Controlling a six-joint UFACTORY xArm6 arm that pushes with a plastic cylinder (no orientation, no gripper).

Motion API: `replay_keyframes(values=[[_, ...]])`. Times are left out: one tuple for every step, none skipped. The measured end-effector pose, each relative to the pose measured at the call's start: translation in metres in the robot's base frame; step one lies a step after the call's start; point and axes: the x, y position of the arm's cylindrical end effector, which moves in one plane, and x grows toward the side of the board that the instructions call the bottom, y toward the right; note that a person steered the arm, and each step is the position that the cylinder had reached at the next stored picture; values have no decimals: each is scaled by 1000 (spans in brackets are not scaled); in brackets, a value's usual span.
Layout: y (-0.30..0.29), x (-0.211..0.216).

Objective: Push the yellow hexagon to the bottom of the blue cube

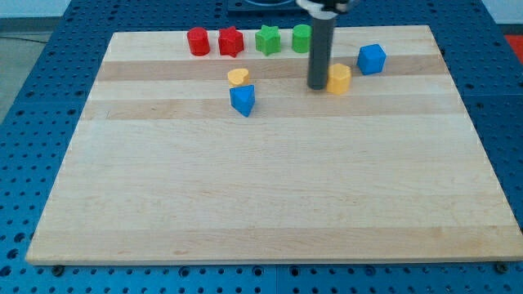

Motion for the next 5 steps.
replay_keyframes(values=[[20, 0], [21, -3], [20, -18], [37, -15], [51, -5]])
